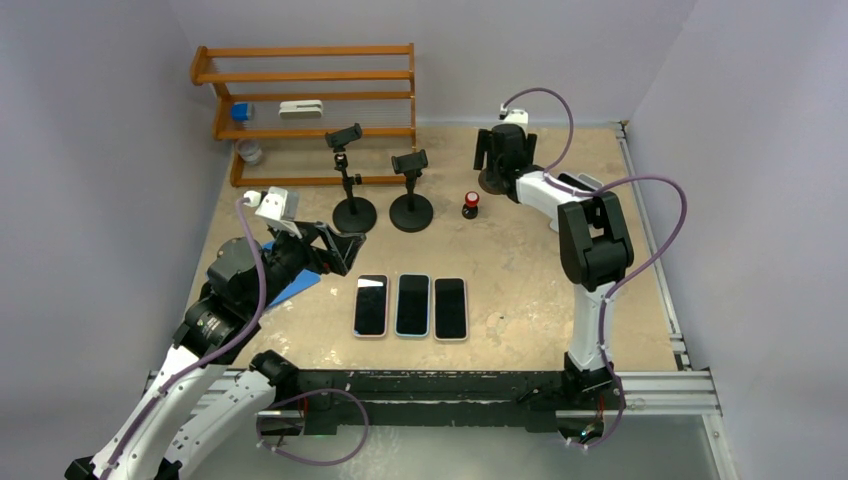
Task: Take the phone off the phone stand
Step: Pick up the phone stand at the center of the board.
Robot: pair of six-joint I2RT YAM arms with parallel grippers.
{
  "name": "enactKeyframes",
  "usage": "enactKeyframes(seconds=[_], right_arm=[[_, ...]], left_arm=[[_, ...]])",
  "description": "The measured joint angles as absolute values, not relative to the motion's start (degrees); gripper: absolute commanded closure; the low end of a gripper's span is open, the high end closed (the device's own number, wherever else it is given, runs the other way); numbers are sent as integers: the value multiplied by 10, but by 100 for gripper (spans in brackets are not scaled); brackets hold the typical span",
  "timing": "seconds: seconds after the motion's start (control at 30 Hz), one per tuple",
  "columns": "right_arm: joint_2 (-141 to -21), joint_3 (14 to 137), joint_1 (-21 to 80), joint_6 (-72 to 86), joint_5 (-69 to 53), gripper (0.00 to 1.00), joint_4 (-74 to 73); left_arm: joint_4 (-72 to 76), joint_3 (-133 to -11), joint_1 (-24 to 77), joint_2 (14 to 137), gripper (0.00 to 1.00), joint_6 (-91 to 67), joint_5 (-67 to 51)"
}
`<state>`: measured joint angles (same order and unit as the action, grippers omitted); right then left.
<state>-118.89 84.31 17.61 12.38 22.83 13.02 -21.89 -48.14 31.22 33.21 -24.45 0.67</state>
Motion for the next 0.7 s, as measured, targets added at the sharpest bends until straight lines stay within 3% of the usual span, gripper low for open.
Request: enactKeyframes(seconds=[0.23, 0.57, 0.7], right_arm=[[-1189, 845, 175, 123, 224, 18, 130], [-1189, 846, 173, 119, 213, 44, 131], [-1189, 846, 173, 119, 213, 49, 132]], left_arm=[[-219, -481, 312, 333, 7, -244, 7], [-219, -481, 312, 333, 7, -244, 7], [-219, -481, 312, 333, 7, -244, 7]])
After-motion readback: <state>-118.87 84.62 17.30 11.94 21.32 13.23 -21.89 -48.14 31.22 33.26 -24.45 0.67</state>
